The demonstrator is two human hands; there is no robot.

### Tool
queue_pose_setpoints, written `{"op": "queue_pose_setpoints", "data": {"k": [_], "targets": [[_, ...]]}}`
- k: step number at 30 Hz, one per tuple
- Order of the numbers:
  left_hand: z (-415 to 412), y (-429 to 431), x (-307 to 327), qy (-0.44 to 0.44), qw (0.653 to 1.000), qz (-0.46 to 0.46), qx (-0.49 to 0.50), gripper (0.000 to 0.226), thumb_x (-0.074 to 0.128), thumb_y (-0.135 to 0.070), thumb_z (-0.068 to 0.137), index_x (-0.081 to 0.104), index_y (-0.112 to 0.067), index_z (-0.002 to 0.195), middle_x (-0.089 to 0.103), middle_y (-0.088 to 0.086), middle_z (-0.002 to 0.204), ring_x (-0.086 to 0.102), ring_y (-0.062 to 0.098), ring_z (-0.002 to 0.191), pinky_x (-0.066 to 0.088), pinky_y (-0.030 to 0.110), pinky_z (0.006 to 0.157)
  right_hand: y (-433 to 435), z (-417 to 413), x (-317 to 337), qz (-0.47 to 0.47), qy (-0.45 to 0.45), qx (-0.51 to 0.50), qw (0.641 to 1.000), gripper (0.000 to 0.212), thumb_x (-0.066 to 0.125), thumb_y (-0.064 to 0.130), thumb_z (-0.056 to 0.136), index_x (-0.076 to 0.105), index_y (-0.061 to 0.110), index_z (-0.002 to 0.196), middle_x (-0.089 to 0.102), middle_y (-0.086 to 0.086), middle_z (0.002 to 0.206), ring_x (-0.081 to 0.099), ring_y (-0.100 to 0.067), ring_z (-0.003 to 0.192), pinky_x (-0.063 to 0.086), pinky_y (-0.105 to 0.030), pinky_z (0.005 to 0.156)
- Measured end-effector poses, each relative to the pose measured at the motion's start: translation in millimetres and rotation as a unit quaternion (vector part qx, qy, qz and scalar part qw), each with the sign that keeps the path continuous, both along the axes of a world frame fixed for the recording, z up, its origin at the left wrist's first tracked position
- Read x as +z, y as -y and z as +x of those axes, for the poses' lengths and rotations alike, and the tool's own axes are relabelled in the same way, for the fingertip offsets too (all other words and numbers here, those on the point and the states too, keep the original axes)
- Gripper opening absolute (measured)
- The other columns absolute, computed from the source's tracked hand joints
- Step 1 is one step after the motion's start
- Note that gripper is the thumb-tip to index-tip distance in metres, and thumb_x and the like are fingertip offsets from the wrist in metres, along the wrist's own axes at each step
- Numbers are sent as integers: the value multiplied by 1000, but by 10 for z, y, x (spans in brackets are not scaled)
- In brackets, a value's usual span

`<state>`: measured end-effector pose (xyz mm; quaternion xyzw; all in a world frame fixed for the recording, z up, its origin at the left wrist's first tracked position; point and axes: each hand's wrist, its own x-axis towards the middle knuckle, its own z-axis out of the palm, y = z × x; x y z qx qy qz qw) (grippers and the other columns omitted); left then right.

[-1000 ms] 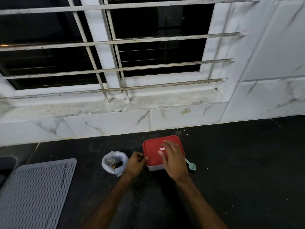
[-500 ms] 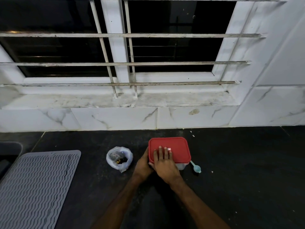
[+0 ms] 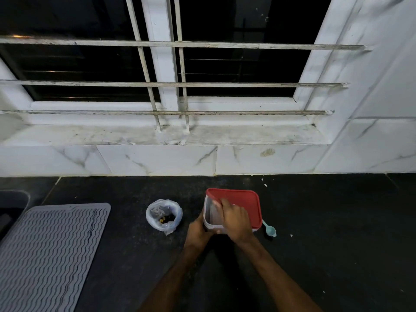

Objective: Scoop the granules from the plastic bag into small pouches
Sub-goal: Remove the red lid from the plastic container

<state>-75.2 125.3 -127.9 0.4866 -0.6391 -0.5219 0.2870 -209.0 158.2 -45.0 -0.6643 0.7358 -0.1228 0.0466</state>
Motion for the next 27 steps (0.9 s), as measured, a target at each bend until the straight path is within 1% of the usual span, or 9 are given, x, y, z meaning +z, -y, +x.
{"op": "queue_pose_setpoints", "data": {"k": [3, 6, 8, 10, 13, 17, 20, 24, 27], "targets": [[2, -21, 14, -19, 1000, 6, 10, 65, 89, -24, 66, 61, -29, 124, 72, -11, 110, 65, -2, 106, 54, 19, 85, 34, -59, 72, -76, 57, -37, 995, 42, 33, 44, 102, 55, 19, 128, 71, -9, 100, 69, -30, 81, 54, -43, 71], [24, 3, 49, -36, 999, 7, -2, 71, 89, -26, 63, 59, -25, 128, 70, -10, 114, 63, 0, 109, 52, 18, 88, 68, -188, 217, -164, 134, -66, 975, 55, 22, 54, 102, 65, 24, 117, 71, -1, 88, 67, -19, 65, 51, -31, 58], [45, 41, 57, -31, 999, 10, -10, 78, 88, -34, 61, 58, -22, 132, 69, -8, 118, 63, 5, 112, 53, 21, 90, 116, -334, 392, -201, 214, -130, 947, 54, 30, 52, 102, 66, 12, 102, 71, -6, 74, 66, -21, 61, 42, -20, 53], [53, 61, 59, -11, 1000, 8, -21, 77, 88, -34, 64, 57, -20, 133, 68, -8, 120, 63, 7, 112, 51, 13, 87, 150, -439, 515, -219, 244, -137, 935, 42, 38, 39, 103, 64, 7, 105, 68, -4, 80, 65, -16, 65, 41, -10, 53], [51, 34, 75, 4, 1000, 7, -17, 72, 85, -30, 71, 55, -19, 136, 65, -5, 125, 61, 8, 114, 48, 6, 82, 159, -561, 652, -271, 288, -165, 904, 37, 40, 36, 103, 61, 6, 107, 64, -2, 84, 63, -13, 67, 45, -7, 53], [57, -31, 40, 8, 1000, 4, 9, 71, 84, -27, 74, 51, -19, 137, 65, -8, 120, 60, 9, 114, 47, 5, 81, 83, -839, 793, -365, 370, -273, 809, 33, 42, 28, 104, 63, 4, 94, 60, -2, 74, 50, -1, 59, 37, -3, 49], [51, -44, 52, 18, 1000, -3, 4, 72, 84, -26, 75, 50, -17, 138, 63, -6, 122, 59, 11, 114, 47, 15, 89, -43, -1101, 705, -394, 423, -351, 737, 30, 48, 31, 102, 62, 9, 88, 56, 1, 69, 48, -7, 59, 42, -15, 56], [47, -27, 34, 41, 999, -8, 11, 70, 83, -31, 75, 52, -17, 137, 64, -3, 126, 60, 15, 116, 50, 31, 97, -325, -1403, 413, -415, 553, -470, 549, 25, 54, 23, 99, 64, 4, 112, 66, -10, 100, 61, -20, 87, 53, -37, 79], [21, -28, 42, 53, 998, -21, 20, 66, 81, -31, 77, 54, -14, 135, 66, 2, 125, 62, 16, 114, 50, 30, 95, -700, -1307, 77, -380, 596, -516, 485, 30, 53, 18, 99, 61, -1, 119, 64, -19, 115, 59, -23, 93, 50, -35, 78]]}}
